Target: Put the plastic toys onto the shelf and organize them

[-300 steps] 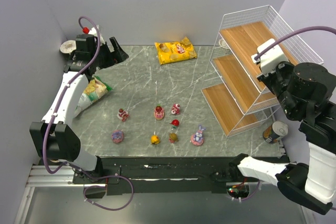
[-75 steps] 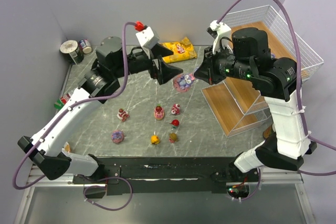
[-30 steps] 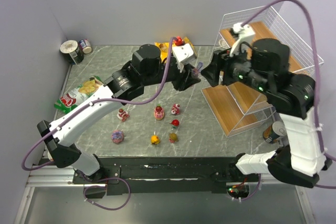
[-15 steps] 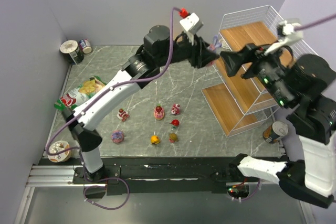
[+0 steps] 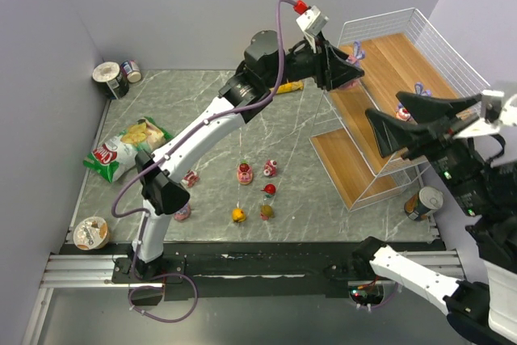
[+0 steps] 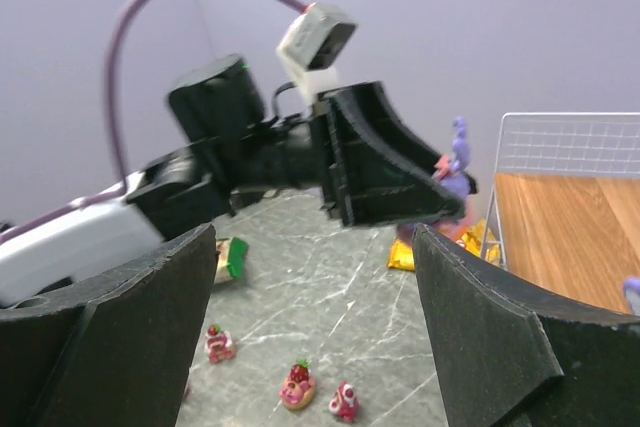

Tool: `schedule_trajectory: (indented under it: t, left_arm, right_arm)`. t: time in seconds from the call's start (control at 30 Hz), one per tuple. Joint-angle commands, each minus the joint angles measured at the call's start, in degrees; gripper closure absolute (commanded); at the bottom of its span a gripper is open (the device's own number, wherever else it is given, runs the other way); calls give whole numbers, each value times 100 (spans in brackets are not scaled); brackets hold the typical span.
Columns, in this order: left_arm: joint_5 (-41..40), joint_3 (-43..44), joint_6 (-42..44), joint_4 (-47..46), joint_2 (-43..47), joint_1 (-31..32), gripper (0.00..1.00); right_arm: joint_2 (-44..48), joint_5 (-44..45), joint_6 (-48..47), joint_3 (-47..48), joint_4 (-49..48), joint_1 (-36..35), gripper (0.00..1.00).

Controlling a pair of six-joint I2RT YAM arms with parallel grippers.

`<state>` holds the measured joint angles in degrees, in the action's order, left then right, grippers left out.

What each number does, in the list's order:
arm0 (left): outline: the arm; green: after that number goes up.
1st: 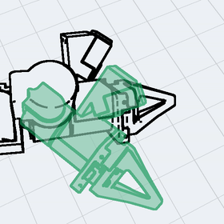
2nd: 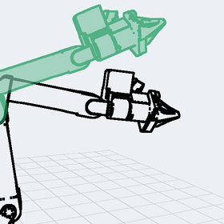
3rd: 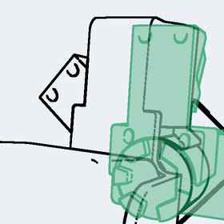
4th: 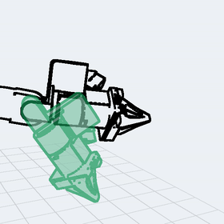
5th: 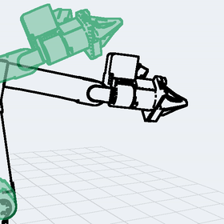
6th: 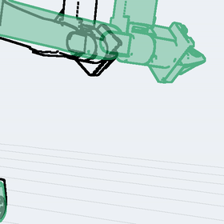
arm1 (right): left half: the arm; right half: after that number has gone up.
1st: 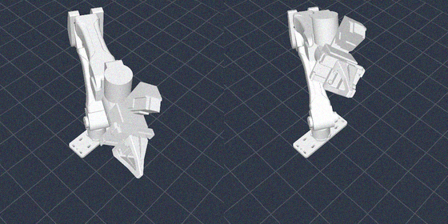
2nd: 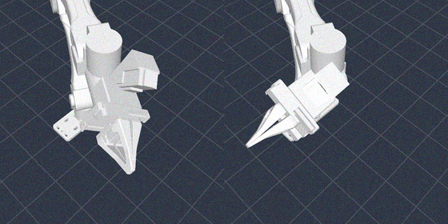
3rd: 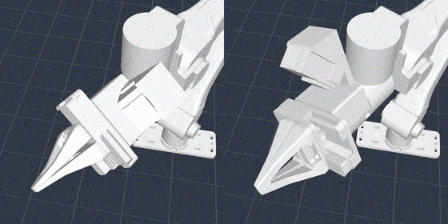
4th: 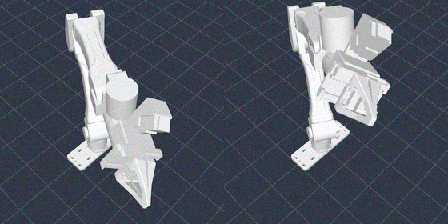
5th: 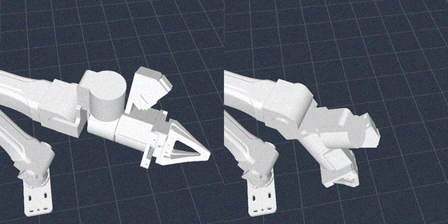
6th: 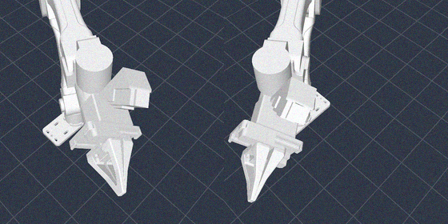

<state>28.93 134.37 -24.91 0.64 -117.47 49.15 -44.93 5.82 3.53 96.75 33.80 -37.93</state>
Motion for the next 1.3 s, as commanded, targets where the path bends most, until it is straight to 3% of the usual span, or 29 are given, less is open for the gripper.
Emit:
schedule_trajectory:
  t: [0.0, 0.23, 0.43, 0.7, 0.83, 1.27]
  left_arm:
    - [447, 406, -401, -916, -135, 25, 99]
    - [570, 441, -15, -1119, -285, 218, 99]
    - [614, 468, 100, -1234, -382, 227, 99]
    - [816, 459, 57, -1575, -443, 166, 99]
    - [1062, 415, -217, -1779, -496, -45, 99]
    - [738, -42, 732, -822, 75, 60, 99]
  right_arm:
    - [230, -345, -116, 10, -138, -4, 15]
    - [213, 436, 104, 230, 179, 5, 16]
    - [-472, 1069, 245, 1064, 1004, 5, 20]
    - [-2800, 1948, -264, 4526, 3017, 5, 24]
    - [-2882, 1792, -300, 4186, 2878, 67, 25]
    - [-2758, 1922, -678, 3842, 2965, 137, 36]
